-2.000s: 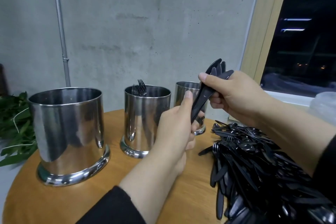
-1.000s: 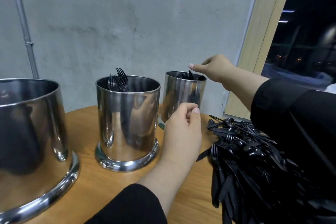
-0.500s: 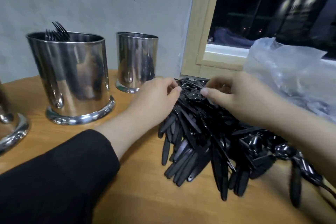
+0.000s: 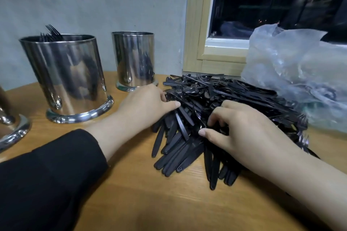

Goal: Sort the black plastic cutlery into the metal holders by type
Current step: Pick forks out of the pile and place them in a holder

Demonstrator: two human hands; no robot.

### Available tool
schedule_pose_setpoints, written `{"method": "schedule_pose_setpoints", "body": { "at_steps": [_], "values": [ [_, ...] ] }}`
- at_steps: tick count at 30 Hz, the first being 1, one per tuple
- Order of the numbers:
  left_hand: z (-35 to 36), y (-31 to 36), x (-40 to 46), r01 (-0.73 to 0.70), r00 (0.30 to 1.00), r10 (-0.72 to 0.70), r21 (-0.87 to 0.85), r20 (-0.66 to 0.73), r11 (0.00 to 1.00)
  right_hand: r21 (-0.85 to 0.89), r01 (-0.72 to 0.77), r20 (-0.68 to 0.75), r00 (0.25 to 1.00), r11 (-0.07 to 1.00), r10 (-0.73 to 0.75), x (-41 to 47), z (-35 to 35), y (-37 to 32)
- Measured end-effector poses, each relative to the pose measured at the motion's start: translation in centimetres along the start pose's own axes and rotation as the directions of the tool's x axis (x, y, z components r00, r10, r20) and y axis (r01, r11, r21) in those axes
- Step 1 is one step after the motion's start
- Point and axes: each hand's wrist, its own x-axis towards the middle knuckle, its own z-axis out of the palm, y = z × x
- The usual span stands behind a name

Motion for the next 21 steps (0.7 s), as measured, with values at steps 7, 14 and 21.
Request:
{"method": "schedule_pose_setpoints", "body": {
  "at_steps": [7,14,21],
  "values": [
    [0.4,0.6,-0.3,0.044,0.999,-0.047,-0.357,0.002,0.933,-0.02,-0.072,-0.042,0.997,0.997,0.071,0.0,0.5,-0.1],
    [-0.3,1.1,-0.8,0.012,0.992,-0.097,-0.681,-0.086,0.732,0.005,-0.117,-0.006,0.993,0.993,0.117,-0.1,0.6,-0.3],
    [-1.4,1.3,-1.3,-0.007,0.99,-0.128,-0.919,-0.063,0.393,0.004,-0.146,-0.03,0.989,0.989,0.146,-0.1,0.7,-0.7]
  ]
}}
